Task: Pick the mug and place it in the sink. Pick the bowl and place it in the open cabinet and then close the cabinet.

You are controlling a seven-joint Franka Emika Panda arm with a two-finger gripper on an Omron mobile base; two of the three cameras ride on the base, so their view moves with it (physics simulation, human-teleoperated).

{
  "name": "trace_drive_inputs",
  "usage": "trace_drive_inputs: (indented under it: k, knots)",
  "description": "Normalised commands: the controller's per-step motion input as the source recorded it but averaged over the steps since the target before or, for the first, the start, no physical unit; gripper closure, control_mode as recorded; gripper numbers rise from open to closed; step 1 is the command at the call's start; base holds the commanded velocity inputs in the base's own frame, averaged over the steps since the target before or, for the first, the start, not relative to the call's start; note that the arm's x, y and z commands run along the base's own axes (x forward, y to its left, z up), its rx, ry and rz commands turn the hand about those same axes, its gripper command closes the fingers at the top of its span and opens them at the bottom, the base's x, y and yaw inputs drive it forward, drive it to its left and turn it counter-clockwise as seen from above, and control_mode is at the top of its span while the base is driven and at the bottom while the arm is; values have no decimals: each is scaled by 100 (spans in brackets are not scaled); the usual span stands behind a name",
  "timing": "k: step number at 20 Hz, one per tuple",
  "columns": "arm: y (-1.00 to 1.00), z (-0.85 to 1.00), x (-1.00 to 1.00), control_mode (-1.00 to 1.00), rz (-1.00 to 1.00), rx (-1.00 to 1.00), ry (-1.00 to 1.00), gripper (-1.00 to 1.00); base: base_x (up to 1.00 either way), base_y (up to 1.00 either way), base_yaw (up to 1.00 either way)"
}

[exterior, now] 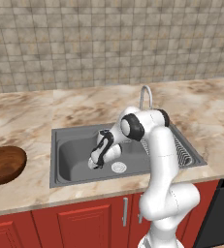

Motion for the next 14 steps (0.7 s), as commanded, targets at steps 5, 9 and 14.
trace_drive_inputs:
  k: [5,9,14]
  knots:
    - [6,-37,28,-100,-1,1,0,100,0,0,0]
    - [0,-39,25,-100,-2,1,0,100,0,0,0]
    - [6,-39,20,-100,-3,0,0,-100,0,0,0]
